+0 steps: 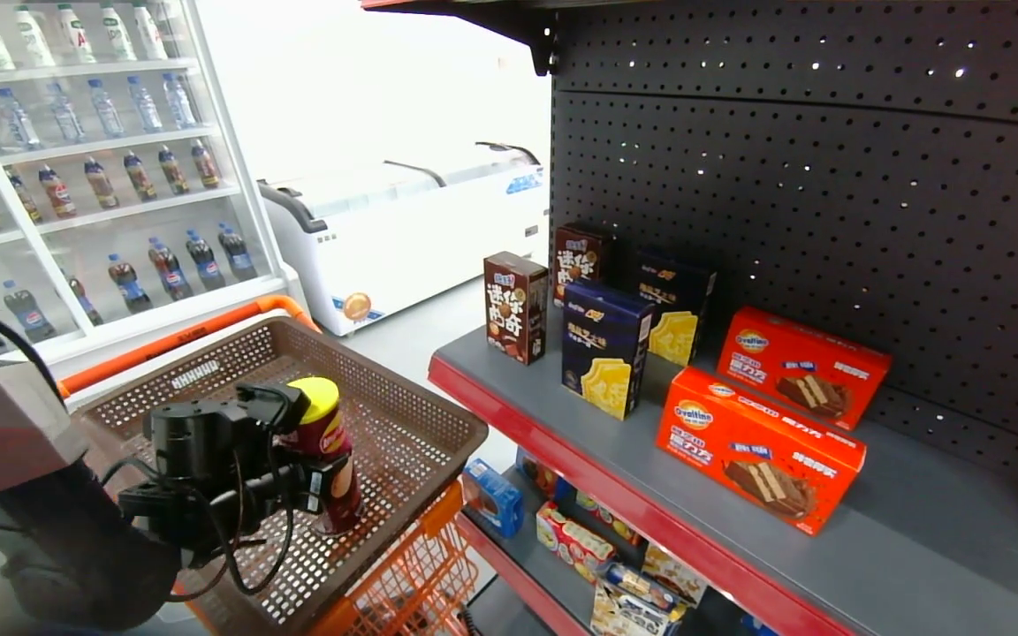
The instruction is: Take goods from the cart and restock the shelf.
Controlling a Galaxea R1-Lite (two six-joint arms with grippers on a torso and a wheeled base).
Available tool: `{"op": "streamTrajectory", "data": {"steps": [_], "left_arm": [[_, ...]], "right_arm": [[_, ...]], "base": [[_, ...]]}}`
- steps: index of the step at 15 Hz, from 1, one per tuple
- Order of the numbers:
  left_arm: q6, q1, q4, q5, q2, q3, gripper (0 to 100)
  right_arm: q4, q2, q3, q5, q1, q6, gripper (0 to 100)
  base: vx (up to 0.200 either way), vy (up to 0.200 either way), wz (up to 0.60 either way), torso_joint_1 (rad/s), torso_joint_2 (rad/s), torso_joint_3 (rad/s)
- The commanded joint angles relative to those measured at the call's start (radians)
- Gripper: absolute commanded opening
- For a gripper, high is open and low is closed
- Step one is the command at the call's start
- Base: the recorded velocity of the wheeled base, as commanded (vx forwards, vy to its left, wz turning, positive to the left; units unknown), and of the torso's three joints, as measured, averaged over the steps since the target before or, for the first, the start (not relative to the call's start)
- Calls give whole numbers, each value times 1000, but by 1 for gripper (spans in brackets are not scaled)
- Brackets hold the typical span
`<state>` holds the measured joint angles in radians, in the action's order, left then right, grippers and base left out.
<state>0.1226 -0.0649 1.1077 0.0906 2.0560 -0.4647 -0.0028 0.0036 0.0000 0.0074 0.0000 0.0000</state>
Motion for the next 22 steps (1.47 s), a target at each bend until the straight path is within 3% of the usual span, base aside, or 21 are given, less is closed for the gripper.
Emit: {"op": "streamTrajectory", "data": {"steps": [1,3,7,11,13,15,18,22], "left_arm": [[-55,-3,-118,-3,-255,20,0],[-75,0,-203,-8,-387,17,0],[-78,2,-611,0,-905,51,0],[-58,4,-632,1,-1244,190,0],[-64,2,-646,-75,-1404,264,0],[-64,-3,-684,-72,-1490,282,0],[-64,-3,-848,-31,-1726,287,0],[-66,2,-865,-32,-1814,282,0]], "right_arm": [[0,1,0,0,0,0,100],[0,1,0,0,0,0,100],[0,1,0,0,0,0,100],[0,1,0,0,0,0,100],[0,1,0,0,0,0,100],[0,1,0,0,0,0,100],[0,1,0,0,0,0,100],[0,1,0,0,0,-3,100]], "base": [[0,0,0,0,0,0],[0,0,0,0,0,0],[0,0,0,0,0,0],[0,0,0,0,0,0],[0,0,0,0,0,0],[0,0,0,0,0,0],[0,0,0,0,0,0],[0,0,0,0,0,0]]}}
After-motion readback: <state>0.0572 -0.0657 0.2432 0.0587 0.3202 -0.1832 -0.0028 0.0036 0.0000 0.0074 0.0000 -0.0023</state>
